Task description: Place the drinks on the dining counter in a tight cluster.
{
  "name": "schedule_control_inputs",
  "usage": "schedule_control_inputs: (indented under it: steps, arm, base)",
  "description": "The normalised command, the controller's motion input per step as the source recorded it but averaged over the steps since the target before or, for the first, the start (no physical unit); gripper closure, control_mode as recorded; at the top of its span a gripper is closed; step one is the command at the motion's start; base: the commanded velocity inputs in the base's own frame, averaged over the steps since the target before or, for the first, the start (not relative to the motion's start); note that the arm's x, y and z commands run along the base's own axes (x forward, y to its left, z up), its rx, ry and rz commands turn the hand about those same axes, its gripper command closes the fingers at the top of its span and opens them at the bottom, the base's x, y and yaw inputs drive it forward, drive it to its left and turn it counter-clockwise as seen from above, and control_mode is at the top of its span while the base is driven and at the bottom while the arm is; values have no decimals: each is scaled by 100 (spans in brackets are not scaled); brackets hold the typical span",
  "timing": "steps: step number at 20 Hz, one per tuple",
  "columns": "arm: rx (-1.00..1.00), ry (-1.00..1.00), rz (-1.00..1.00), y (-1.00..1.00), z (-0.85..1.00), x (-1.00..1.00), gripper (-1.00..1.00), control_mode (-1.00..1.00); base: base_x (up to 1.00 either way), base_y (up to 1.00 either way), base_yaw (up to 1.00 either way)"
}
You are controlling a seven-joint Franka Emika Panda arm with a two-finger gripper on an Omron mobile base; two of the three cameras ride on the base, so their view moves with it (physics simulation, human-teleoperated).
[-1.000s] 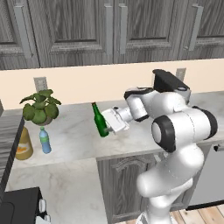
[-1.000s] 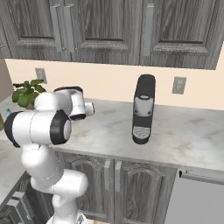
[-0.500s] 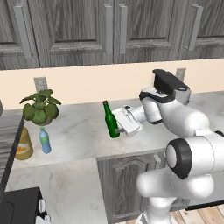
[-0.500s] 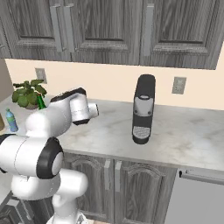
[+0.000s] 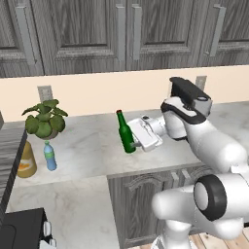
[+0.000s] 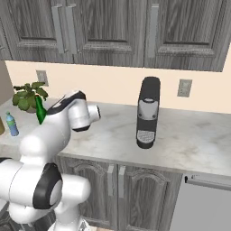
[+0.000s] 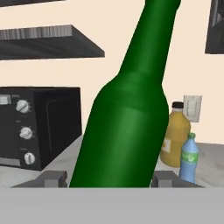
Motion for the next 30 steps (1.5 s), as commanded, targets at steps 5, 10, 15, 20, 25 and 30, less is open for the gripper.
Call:
schedule_control_inputs:
  steps: [5, 10, 15, 20, 25, 30]
  arm:
    - [0, 0, -3, -24, 0, -20, 100, -100]
    - [0, 0, 0, 0, 0, 0, 100, 100]
    - [0, 0, 0, 0, 0, 0, 100, 100]
    - [0, 0, 0, 0, 0, 0, 100, 100]
    - [0, 0, 0, 0, 0, 0, 100, 100]
    - [0, 0, 0, 0, 0, 0, 100, 100]
  base:
    - [0, 0, 0]
    - [-60, -68, -14]
    - [-31, -78, -25]
    - [0, -8, -53]
    - [0, 0, -95]
    - [0, 0, -100]
